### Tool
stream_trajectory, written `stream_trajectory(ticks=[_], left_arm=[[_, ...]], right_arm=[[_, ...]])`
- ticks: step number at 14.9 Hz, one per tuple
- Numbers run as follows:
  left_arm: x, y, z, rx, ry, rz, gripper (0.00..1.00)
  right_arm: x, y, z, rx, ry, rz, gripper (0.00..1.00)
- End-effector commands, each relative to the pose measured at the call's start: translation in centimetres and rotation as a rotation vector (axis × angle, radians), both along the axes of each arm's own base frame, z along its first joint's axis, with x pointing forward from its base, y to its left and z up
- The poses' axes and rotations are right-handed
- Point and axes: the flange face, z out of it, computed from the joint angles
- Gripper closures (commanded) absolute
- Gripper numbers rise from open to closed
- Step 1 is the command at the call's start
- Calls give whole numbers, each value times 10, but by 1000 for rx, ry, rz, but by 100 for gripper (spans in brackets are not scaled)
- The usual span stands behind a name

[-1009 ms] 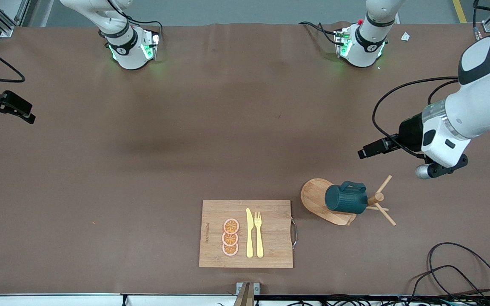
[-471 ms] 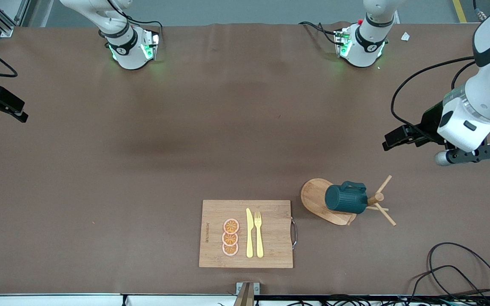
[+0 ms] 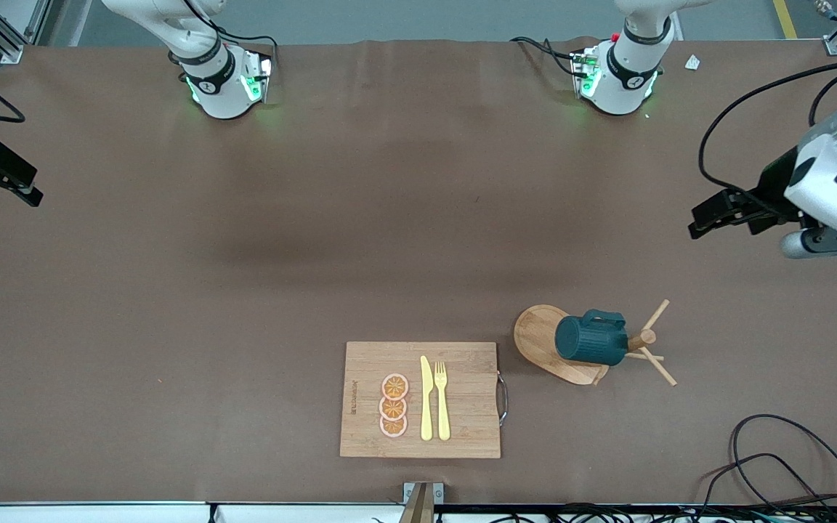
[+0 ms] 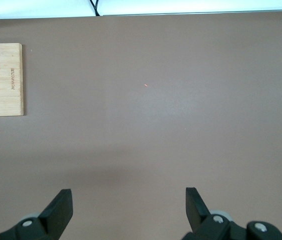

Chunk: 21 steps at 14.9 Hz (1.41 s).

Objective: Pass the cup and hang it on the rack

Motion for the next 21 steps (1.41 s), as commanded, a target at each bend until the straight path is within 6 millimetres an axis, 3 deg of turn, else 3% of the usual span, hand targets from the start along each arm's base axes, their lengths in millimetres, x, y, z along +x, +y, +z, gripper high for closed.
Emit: stream_trajectory(ticks=[1, 4, 8, 10, 11, 16, 21], left_arm=[[-27, 10, 18, 14, -7, -32, 0], [-44, 28, 31, 16, -26, -49, 0], [-77, 42, 36, 27, -28, -22, 1], [-92, 44, 42, 66, -74, -32, 1], [-97, 36, 46, 106, -91, -54, 1], [-88, 20, 49, 172, -187, -106, 1], [-76, 25, 33, 122, -156, -101, 1]], right_arm=[[-6, 1, 5, 0, -5, 0, 0], [-7, 2, 4, 4, -2, 0, 0], [-8, 3, 3, 6, 10, 2, 0], [-8, 3, 3, 6, 12, 3, 0], [-8, 2, 3, 6, 16, 2, 0], [-13, 7, -1, 11, 62, 9, 0], [-13, 12, 4, 10, 52, 17, 0]])
